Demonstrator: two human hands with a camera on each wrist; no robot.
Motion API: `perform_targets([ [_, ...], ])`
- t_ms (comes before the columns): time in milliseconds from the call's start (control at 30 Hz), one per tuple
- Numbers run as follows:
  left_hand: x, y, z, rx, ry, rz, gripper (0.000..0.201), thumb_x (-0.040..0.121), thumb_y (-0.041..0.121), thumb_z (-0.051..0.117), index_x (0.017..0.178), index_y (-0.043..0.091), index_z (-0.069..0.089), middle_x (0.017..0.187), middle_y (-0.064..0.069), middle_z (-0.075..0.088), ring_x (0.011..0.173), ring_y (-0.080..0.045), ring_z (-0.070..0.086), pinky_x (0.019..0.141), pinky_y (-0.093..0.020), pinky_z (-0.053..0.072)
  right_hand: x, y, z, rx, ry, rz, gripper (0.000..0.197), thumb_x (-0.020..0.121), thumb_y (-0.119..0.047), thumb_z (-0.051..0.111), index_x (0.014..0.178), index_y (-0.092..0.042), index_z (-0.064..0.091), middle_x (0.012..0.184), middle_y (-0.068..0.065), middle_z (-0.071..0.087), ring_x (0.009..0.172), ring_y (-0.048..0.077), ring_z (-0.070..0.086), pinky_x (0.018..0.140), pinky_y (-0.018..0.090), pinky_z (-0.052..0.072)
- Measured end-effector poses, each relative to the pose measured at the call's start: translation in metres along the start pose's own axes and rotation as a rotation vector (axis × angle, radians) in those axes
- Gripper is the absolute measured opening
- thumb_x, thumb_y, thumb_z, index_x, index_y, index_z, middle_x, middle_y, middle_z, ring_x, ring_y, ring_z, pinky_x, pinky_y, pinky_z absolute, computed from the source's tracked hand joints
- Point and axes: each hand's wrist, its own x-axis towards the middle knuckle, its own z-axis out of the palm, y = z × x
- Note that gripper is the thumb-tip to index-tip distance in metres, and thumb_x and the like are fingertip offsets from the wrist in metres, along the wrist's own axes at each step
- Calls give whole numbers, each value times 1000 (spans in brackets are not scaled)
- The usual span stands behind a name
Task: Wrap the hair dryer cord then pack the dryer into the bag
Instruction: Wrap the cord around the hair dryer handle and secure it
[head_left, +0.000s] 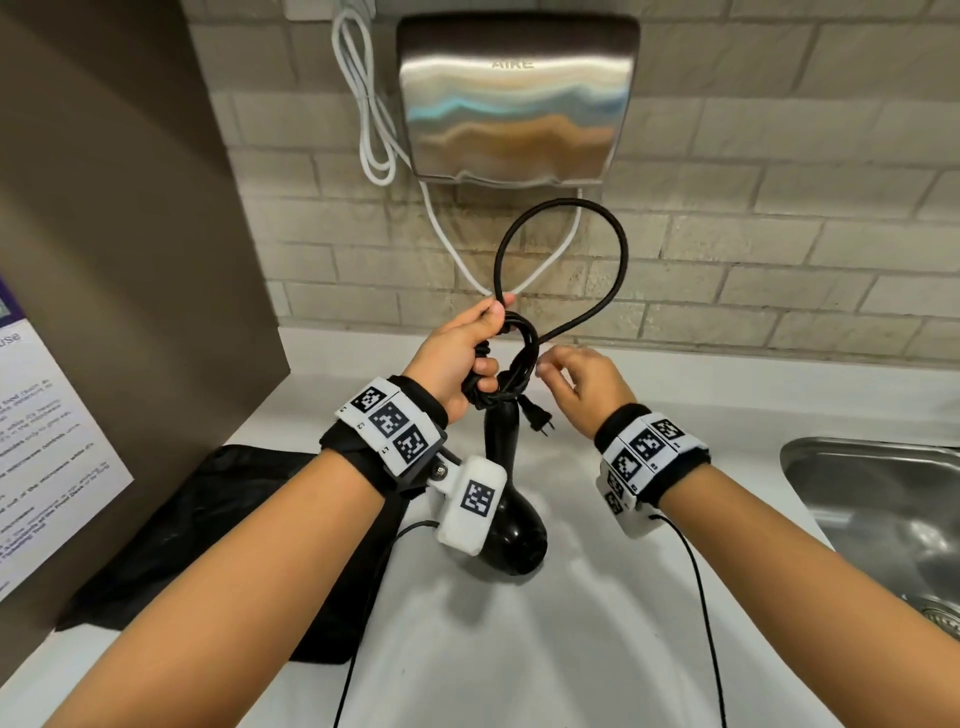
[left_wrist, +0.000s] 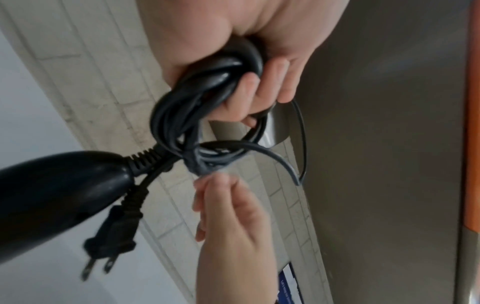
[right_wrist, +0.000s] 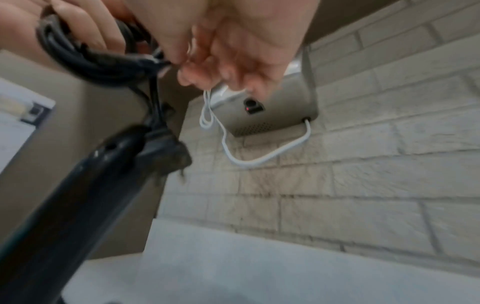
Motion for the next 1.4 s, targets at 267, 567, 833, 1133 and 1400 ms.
perform_targets([
  [267, -3, -2, 3, -19, -72, -63, 19, 98, 26, 41, 101, 26, 60, 86, 7, 53, 32, 0, 27, 32, -12, 23, 0, -7, 1, 766, -183, 154, 47, 58, -3, 45, 101, -18, 57, 88, -15, 70, 87, 2, 61, 80, 21, 47],
  [567, -8, -1, 0, 31, -82, -72, 20, 98, 26, 41, 103, 26, 60, 86, 5, 56, 33, 0, 27, 33, -12, 23, -4, -7, -5, 712, -359, 98, 17, 71, -11, 57, 82, -22, 63, 77, -12, 70, 83, -1, 62, 85, 18, 48],
  [833, -16, 2, 2, 15, -187, -172, 26, 97, 31, 37, 101, 20, 60, 82, 5, 58, 30, 1, 27, 33, -11, 20, 12, -11, -36, 665, -796, 95, 51, 59, 7, 45, 70, -36, 71, 87, -18, 71, 92, -4, 61, 88, 14, 45],
  [1133, -19, 3, 0, -24, -198, -235, 30, 97, 36, 36, 97, 22, 62, 83, 4, 53, 28, -1, 26, 31, -10, 20, 10, -18, -34, 692, -466, 20, 13, 79, -4, 57, 73, -14, 62, 66, -10, 70, 66, -1, 64, 66, 13, 50],
  [1400, -18, 1, 1, -88, -147, -241, 25, 96, 35, 41, 96, 22, 62, 79, 14, 63, 28, -2, 27, 31, -10, 22, 11, -12, -15, 661, 31, 78, 26, 85, 9, 50, 96, -11, 62, 66, -17, 69, 64, -5, 61, 68, 12, 50],
])
